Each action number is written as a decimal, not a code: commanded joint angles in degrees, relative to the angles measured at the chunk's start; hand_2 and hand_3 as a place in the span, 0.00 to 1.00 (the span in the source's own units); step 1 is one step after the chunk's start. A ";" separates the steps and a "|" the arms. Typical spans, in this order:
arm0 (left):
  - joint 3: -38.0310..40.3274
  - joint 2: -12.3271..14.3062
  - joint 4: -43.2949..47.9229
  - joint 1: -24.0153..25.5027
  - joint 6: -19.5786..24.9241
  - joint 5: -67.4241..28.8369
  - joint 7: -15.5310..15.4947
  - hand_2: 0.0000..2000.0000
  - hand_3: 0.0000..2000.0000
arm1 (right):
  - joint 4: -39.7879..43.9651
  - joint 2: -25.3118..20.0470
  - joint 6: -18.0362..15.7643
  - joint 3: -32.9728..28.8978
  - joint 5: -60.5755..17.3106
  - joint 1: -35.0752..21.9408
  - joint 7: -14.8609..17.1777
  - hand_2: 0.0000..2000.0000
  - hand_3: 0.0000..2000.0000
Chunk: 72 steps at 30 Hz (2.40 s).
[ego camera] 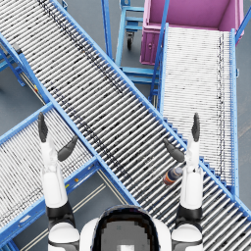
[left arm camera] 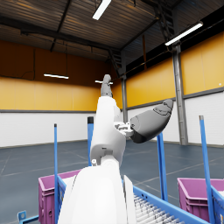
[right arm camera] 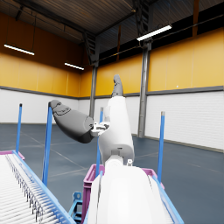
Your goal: Pick up the oil and place it on the left assembly line, put the cola on the right, and keep Sprite still
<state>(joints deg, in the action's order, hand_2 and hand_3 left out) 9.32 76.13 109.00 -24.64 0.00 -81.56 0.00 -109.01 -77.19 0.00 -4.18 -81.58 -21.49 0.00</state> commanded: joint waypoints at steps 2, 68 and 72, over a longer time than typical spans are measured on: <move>-0.12 -0.25 0.49 -1.05 0.00 0.00 0.00 0.00 0.00 | -0.43 -0.02 0.00 -0.42 0.00 -0.86 0.00 0.00 0.00; -0.39 1.89 2.87 2.65 0.00 0.00 0.00 0.00 0.00 | -3.85 -3.22 0.00 0.09 0.01 8.18 0.00 0.00 0.00; -0.51 2.16 2.78 3.37 0.00 0.01 0.00 0.00 0.00 | -5.88 -3.49 0.00 1.52 0.01 12.48 0.00 0.00 0.00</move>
<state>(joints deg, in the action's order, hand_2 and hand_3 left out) 8.68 78.34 111.89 -21.14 0.00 -81.55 0.00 -113.69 -80.67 0.00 -3.51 -81.57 -11.27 0.00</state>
